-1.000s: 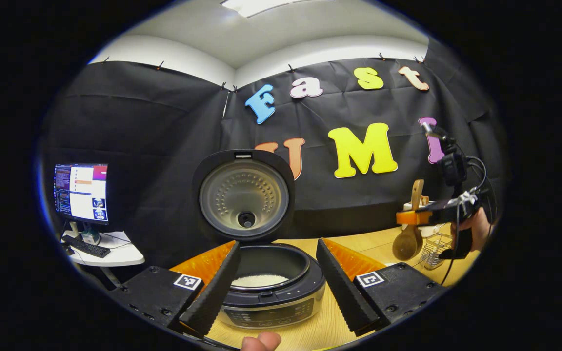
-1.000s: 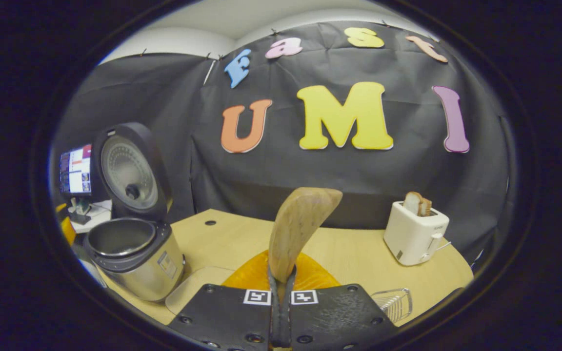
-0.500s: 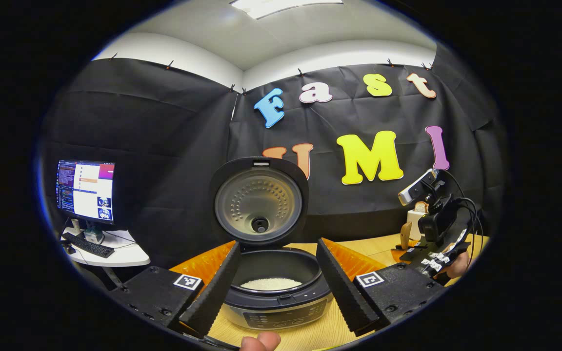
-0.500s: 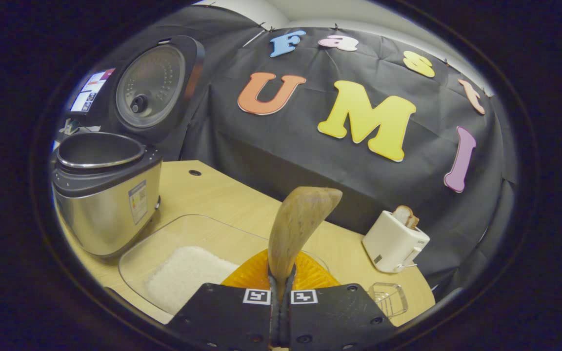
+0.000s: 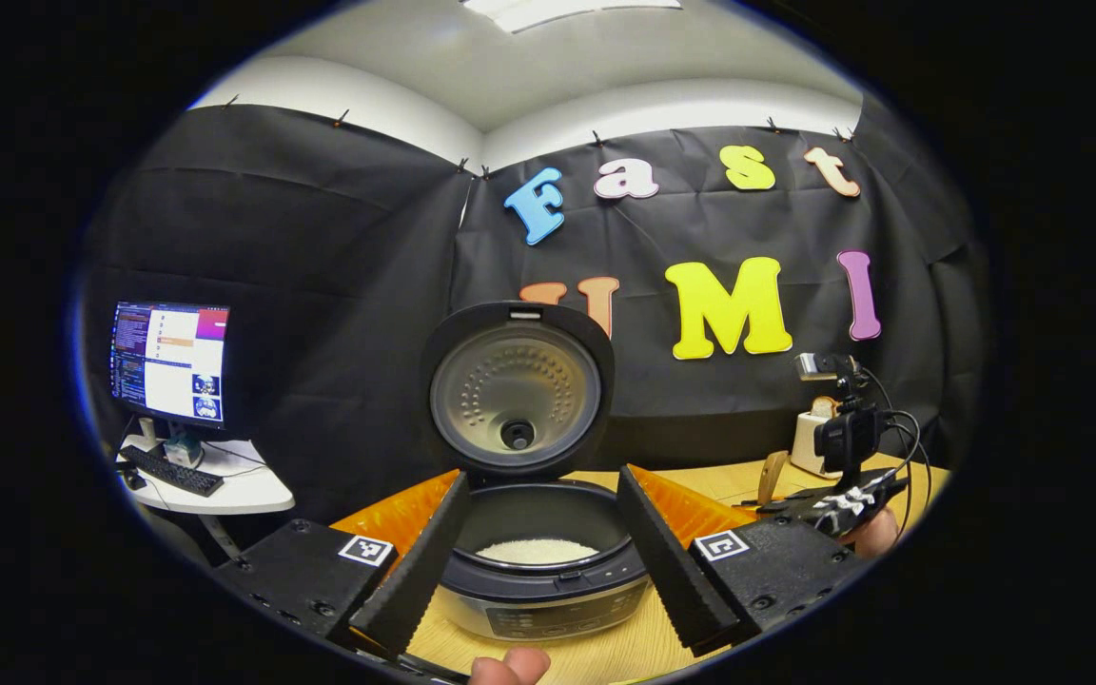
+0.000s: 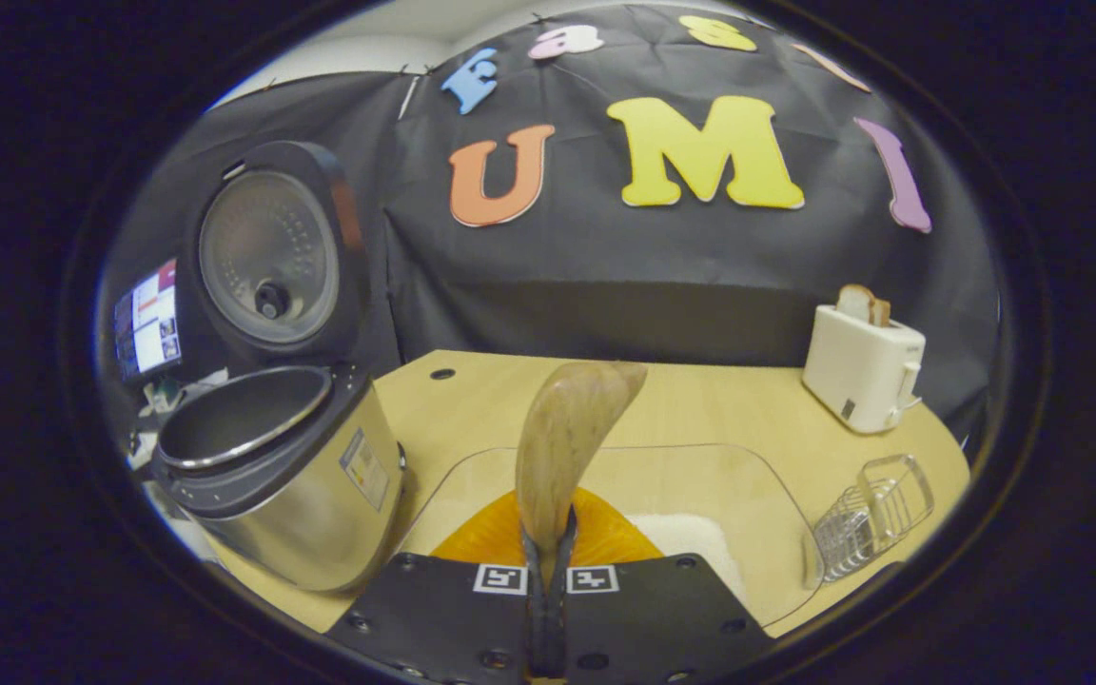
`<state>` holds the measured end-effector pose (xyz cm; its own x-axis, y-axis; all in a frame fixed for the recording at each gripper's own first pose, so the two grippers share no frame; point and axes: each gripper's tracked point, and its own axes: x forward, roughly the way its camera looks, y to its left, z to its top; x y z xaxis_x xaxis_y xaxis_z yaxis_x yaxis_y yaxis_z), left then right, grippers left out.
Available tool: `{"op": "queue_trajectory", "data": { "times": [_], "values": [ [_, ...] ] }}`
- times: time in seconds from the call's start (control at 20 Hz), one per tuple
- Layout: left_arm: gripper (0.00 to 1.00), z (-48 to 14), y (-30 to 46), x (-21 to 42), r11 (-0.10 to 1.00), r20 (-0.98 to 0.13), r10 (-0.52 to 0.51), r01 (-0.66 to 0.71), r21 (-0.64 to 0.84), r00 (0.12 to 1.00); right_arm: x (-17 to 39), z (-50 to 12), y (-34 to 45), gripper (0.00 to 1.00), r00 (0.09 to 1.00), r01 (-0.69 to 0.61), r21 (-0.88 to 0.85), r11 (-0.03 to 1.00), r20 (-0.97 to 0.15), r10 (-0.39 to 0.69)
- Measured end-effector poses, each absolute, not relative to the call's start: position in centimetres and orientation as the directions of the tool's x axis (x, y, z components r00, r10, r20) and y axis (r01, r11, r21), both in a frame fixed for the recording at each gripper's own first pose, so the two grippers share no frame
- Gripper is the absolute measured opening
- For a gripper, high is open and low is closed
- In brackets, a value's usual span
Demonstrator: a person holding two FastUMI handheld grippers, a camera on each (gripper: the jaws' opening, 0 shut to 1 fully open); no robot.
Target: Close the left gripper, press the button to open the rice cooker; take a wooden spoon from the chopstick holder with the right hand, scoop a spoonful of rice and pour it into the rice cooker, then put the wooden spoon back into the chopstick holder.
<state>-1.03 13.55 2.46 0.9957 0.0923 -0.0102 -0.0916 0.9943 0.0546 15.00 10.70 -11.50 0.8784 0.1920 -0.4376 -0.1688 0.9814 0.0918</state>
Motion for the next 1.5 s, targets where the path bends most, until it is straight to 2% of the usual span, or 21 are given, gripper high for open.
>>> {"op": "queue_trajectory", "data": {
  "times": [0.15, 0.35, 0.65, 1.05, 1.25, 1.5],
  "values": [
    [0.99, 2.2, 13.7, -0.9, 0.994, -0.02, 0.097, -0.096, 0.048, 0.995, 15.2, -11.0, 10.8, 0.0, 0.87, -0.144, 0.213, 0.966, -0.439, 0.226],
    [0.99, 2.2, 13.6, -0.8, 0.993, -0.021, 0.109, -0.108, 0.046, 0.994, 15.7, -10.2, 10.9, 0.0, 0.863, -0.099, 0.43, 0.898, -0.412, 0.293],
    [0.99, 2.4, 12.8, -0.8, 0.994, -0.012, 0.096, -0.096, 0.049, 0.995, 16.0, -9.5, 9.3, 0.0, 0.868, -0.046, 0.605, 0.795, -0.37, 0.332],
    [0.99, 2.1, 13.9, -0.8, 0.991, -0.025, 0.129, -0.128, 0.031, 0.991, 16.2, -6.6, 2.9, 0.0, 0.913, 0.011, 0.721, 0.693, -0.29, 0.288],
    [0.99, 2.0, 13.7, -0.7, 0.992, -0.025, 0.121, -0.119, 0.048, 0.992, 16.3, -3.8, 2.3, 0.0, 0.928, -0.02, 0.72, 0.693, -0.245, 0.281],
    [0.99, 2.0, 13.9, -0.9, 0.99, -0.029, 0.113, -0.11, 0.083, 0.993, 16.9, 0.6, 5.3, 0.0, 0.926, -0.095, 0.732, 0.675, -0.185, 0.33]
  ]
}}
